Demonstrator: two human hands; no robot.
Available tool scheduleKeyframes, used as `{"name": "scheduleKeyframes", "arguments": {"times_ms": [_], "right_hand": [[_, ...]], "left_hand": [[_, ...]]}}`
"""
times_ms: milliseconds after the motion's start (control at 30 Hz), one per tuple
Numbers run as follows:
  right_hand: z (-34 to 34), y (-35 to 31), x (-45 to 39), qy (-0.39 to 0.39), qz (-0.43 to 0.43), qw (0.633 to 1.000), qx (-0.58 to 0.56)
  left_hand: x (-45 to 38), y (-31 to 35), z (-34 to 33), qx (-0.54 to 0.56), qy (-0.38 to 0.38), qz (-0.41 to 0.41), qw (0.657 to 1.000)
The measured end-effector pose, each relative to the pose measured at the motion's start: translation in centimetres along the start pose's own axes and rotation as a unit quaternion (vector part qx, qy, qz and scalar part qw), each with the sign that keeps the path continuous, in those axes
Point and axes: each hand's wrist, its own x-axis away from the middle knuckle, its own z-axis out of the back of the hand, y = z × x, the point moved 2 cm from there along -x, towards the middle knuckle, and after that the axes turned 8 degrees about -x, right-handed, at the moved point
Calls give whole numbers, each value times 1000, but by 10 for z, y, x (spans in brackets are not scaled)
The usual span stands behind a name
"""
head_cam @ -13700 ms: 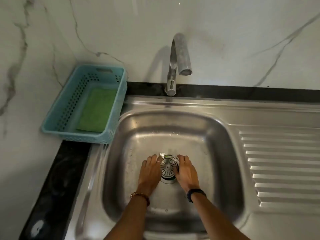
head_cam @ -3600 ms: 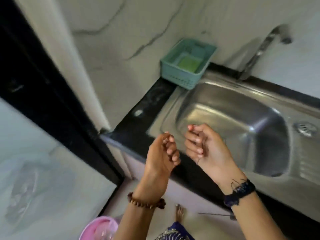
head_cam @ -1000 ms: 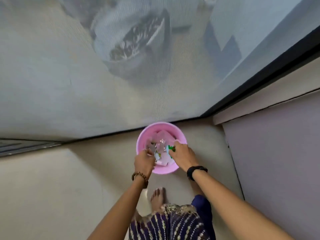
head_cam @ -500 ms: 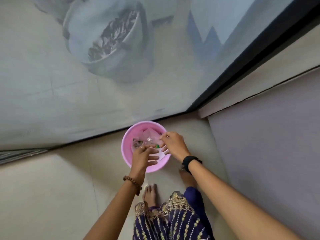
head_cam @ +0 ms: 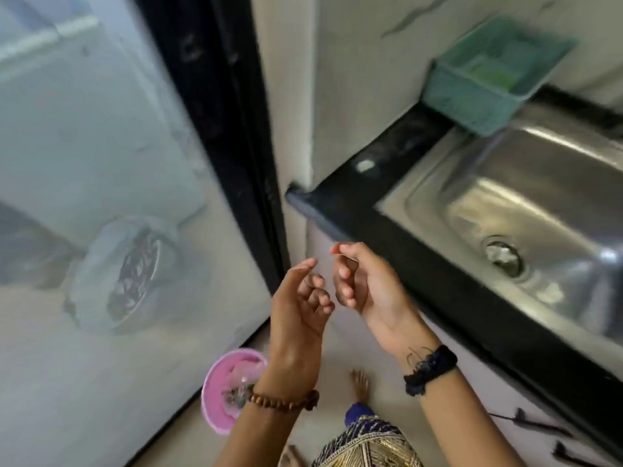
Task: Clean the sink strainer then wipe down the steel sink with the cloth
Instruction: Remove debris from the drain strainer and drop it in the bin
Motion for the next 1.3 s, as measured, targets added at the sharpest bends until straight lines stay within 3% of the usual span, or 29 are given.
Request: {"name": "scheduleKeyframes", "arguments": {"times_ms": [167, 267, 367, 467, 567, 733, 933, 1067, 1300], "right_hand": [[63, -94, 34, 77, 113, 990, -41], [130, -145, 32, 180, 153, 971, -34], [206, -182, 16, 293, 146, 945, 10], [286, -198, -9, 372, 116, 919, 59], [347, -190, -39, 409, 54, 906, 91], [401, -156, -81, 418, -43, 892, 166], [418, -135, -109, 402, -61, 828, 385], [411, -128, -126, 355, -36, 775, 522], [412, -115, -127, 297, -42, 730, 613]], "left_hand": [[-1, -16, -118, -184, -155, -30, 970], [-29, -45, -184, -305, -216, -3, 927], [-77, -80, -242, -494, -235, -49, 836], [-135, -121, -287, -658, -215, -107, 714], [-186, -162, -306, -781, -192, -115, 584], [-238, -225, -312, -866, -218, -104, 438], [-259, -267, -315, -908, -245, -171, 295], [-264, -272, -312, -914, -253, -178, 263], [-265, -280, -303, -920, -276, -186, 208]]}}
